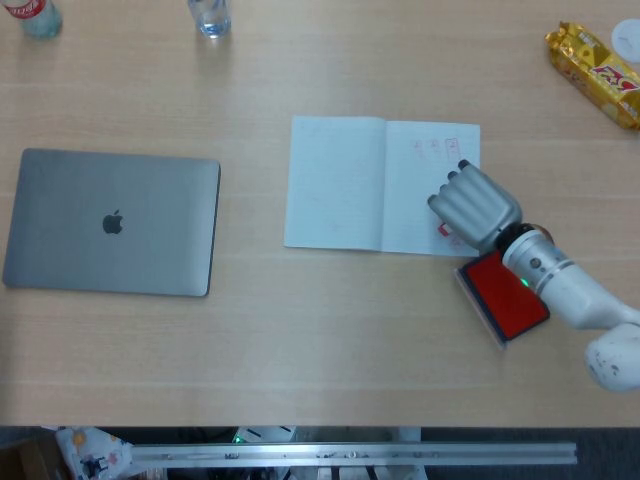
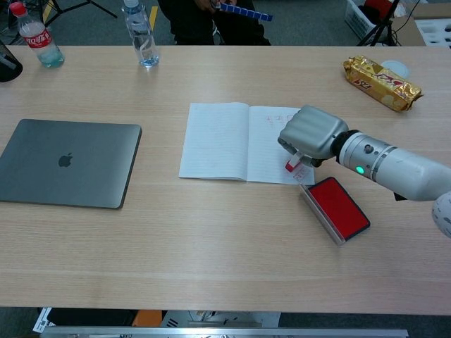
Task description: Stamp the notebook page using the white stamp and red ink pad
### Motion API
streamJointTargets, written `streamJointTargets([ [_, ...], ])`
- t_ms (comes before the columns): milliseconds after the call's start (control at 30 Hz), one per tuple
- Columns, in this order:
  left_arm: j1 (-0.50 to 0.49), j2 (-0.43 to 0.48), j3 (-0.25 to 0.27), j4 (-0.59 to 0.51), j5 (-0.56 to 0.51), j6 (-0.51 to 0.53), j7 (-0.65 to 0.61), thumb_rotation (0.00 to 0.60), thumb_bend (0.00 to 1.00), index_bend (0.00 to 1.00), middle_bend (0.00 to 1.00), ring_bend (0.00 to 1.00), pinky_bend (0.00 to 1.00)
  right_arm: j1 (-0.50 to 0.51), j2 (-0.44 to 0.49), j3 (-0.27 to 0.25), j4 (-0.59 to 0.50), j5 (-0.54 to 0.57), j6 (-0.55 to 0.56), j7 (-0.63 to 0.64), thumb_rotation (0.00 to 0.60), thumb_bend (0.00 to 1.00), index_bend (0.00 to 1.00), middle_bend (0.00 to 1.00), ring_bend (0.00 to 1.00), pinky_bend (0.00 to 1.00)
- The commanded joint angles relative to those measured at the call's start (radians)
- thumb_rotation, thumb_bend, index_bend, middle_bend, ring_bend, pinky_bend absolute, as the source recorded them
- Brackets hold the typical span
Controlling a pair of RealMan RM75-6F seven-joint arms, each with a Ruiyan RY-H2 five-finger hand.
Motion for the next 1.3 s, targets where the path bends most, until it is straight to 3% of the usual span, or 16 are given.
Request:
streamJointTargets([
  [33,0.000,0.000,0.000,-0.001,-0.001,0.000,0.001,0.600,0.21,0.23,0.05,0.13,0.02,0.001,-0.001,0.000,-0.001,-0.001,0.000,-0.001,0.600,0.44,0.77,0.61,0.49,0.42],
  [467,0.001,0.003,0.001,-0.005,-0.001,-0.001,0.003,0.600,0.21,0.23,0.05,0.13,0.02,-0.002,0.005,0.000,-0.007,0.003,0.005,0.001,0.600,0.44,0.77,0.61,0.49,0.42],
  [933,0.001,0.012,0.005,-0.028,0.014,0.009,0.013,0.600,0.21,0.23,0.05,0.13,0.02,-0.020,0.103,0.028,-0.082,0.006,0.054,0.042,0.600,0.44,0.77,0.61,0.49,0.42],
  [1300,-0.004,0.018,0.006,-0.040,0.009,0.001,0.023,0.600,0.21,0.23,0.05,0.13,0.02,-0.011,0.065,0.036,-0.029,0.031,0.031,0.043,0.600,0.44,0.77,0.61,0.49,0.42],
])
